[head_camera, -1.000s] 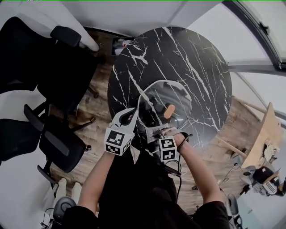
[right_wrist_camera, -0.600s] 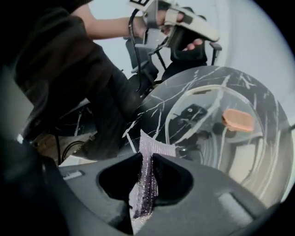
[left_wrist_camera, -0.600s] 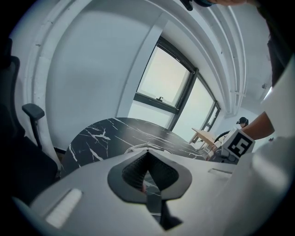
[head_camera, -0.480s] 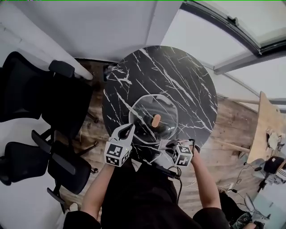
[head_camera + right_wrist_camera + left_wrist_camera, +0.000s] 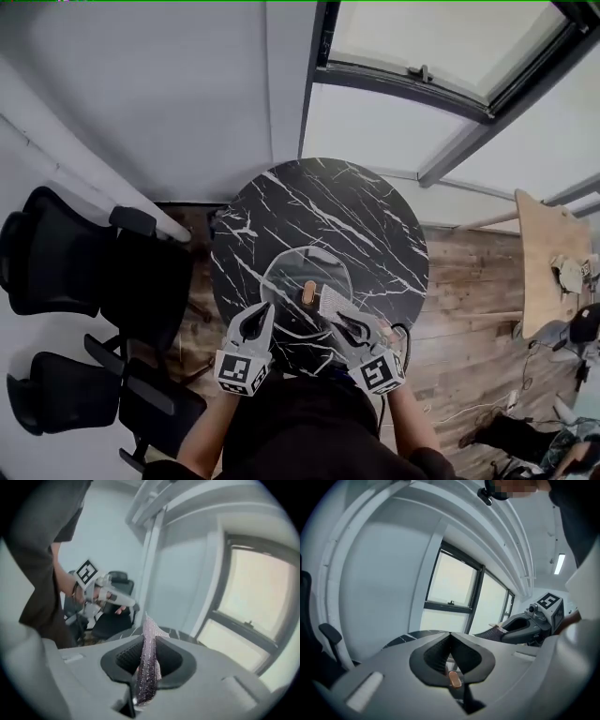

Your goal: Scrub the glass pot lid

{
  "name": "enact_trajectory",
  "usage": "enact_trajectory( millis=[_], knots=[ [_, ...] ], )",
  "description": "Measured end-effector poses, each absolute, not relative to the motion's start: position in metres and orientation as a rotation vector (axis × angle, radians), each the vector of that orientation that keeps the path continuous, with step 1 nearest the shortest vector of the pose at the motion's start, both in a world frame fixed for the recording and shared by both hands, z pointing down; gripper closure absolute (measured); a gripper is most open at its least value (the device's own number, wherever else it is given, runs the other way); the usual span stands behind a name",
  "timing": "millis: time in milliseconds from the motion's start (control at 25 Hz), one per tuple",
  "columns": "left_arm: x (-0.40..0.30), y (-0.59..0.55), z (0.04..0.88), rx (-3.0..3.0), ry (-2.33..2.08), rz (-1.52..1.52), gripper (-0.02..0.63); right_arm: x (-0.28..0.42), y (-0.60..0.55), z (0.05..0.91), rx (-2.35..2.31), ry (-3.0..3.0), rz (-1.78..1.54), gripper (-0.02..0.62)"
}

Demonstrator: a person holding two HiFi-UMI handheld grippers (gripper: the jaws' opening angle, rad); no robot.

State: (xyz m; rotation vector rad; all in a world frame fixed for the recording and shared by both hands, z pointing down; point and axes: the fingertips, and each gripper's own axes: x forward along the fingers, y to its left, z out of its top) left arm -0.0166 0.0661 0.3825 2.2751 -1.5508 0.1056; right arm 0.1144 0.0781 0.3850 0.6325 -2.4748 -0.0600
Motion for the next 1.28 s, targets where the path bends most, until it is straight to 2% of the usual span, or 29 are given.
enact_trajectory(
  millis=[120, 240, 520, 1280],
  knots=[
    [-0.014, 0.069, 0.355, 2.291, -1.64, 0.037, 0.604, 0.12, 0.063, 0.333, 1.044, -2.692, 0.182, 0.522],
    [-0.007, 0.064, 0.35, 2.262, -1.684, -0.009, 0.604, 0.127, 0.056, 0.326, 1.282, -2.726, 0.317, 0.52],
    [0.02, 0.057, 0.325, 2.362, -1.647, -0.069, 0.604, 0.125, 0.053, 0.311, 1.307, -2.762, 0.322, 0.517],
    [0.02, 0.036, 0.306, 2.383, -1.653, -0.072, 0.603, 0.136, 0.038, 0.309, 1.363, -2.717, 0.314, 0.518]
  ],
)
